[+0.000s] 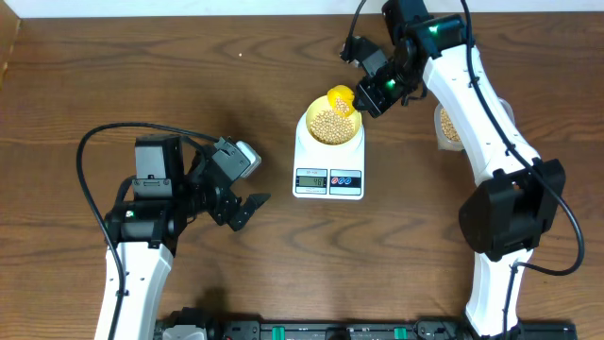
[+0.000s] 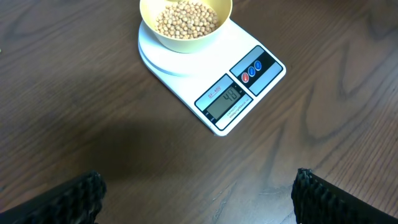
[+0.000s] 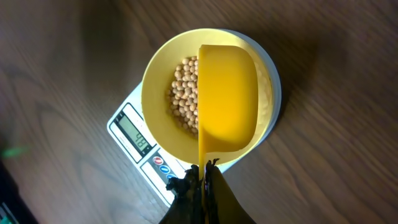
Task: Scoop item into bowl and weigh 50g on scale
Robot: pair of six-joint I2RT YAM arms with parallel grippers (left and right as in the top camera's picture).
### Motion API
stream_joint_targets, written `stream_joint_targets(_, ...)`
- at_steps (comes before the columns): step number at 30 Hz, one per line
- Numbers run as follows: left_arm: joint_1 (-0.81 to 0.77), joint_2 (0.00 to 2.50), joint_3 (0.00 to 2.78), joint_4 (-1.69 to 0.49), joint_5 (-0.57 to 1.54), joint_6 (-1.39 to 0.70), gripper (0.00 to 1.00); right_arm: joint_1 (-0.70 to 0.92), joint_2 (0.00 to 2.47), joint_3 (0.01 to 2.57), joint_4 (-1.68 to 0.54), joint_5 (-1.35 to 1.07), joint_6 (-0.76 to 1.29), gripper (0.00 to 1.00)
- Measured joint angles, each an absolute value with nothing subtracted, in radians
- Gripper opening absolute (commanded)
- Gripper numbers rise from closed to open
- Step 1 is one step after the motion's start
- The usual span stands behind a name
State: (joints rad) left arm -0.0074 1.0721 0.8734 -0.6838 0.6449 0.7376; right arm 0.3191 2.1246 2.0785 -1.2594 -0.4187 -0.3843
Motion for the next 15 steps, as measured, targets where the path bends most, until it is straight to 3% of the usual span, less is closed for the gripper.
stream_joint_targets(15,-0.007,1.072,0.873,-0.684,0.645,0.738,0.98,0.327,2.125,2.078,-1.26,-0.451,-0.404,0.01)
